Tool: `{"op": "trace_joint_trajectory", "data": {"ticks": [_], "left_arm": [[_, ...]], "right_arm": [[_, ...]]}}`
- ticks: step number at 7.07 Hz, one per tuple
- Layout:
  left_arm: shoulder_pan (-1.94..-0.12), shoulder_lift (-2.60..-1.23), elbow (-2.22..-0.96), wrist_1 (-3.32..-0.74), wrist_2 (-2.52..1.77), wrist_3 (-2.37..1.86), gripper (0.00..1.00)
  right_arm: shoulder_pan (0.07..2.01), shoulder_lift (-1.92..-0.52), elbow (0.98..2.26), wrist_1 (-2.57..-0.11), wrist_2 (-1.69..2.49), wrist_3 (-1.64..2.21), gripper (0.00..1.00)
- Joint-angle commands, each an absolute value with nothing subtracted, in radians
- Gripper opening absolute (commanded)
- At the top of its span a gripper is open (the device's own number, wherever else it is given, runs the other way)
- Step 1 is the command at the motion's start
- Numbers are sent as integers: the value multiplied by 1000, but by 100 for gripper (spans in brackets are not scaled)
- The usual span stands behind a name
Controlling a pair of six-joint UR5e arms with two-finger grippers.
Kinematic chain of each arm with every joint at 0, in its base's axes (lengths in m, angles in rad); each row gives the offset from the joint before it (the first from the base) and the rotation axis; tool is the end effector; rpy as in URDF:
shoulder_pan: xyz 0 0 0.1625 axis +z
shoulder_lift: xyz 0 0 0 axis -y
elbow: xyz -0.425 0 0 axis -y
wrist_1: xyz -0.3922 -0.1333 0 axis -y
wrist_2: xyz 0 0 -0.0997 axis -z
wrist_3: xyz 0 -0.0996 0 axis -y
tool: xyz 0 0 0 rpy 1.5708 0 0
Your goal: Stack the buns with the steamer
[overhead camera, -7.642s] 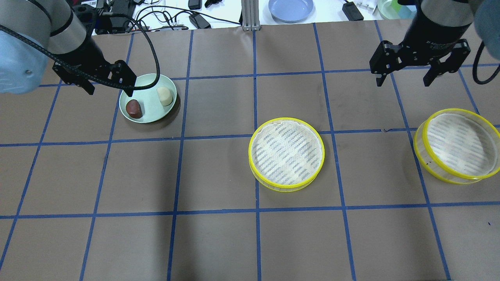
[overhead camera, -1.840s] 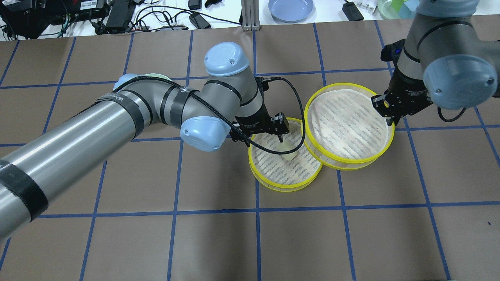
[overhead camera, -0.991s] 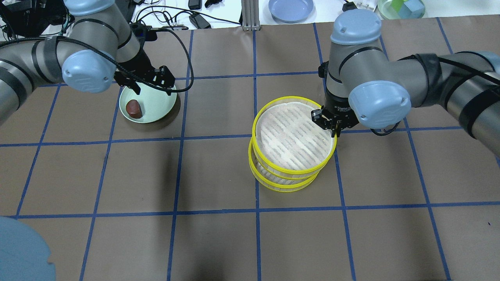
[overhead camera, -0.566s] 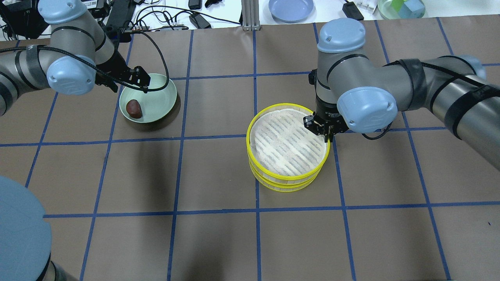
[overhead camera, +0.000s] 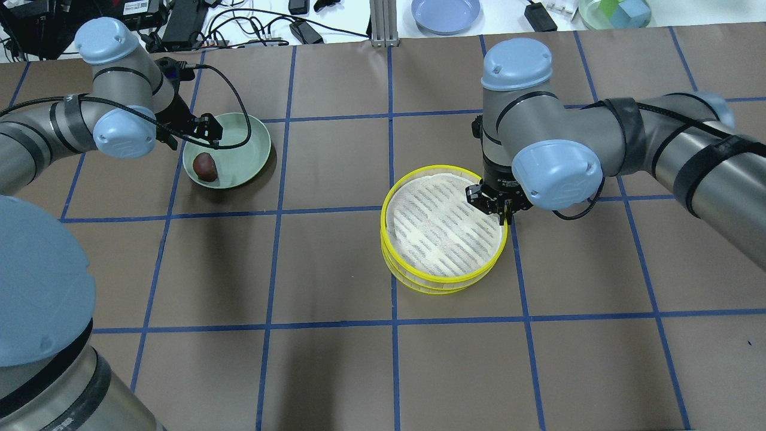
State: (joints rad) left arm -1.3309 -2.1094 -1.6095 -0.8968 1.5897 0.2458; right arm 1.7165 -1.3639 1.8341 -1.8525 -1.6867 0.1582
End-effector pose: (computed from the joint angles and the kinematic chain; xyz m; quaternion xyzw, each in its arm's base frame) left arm 0.0281 -0.6679 0.2238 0.0025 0.9988 -0.0446 0.0208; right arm 0.1955 -0.4932 0.2849 -0.0008 -0.9939 -0.0841 0.0712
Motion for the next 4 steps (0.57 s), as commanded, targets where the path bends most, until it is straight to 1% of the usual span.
{"op": "trace_joint_trajectory", "data": {"ticks": [1,2,3,4], "left_arm": [[-1330,-2132,-1614,-894,1592,242,94],[-1330,-2141,-1614,-896,1591,241,90],[-1330,-2148,-1614,-896,1589,242,89],[-1330,-2152,-1614,-896,1585,242,78]], "right_arm": [[1717,-1358,1836,-1865,-1678,163,0],[1723,-1353,1836,-1873,-1677,173,0],[1726,-1351,1836,-1873,-1677,178,0],[1726,-1351,1836,-1873,-1678,176,0]]}}
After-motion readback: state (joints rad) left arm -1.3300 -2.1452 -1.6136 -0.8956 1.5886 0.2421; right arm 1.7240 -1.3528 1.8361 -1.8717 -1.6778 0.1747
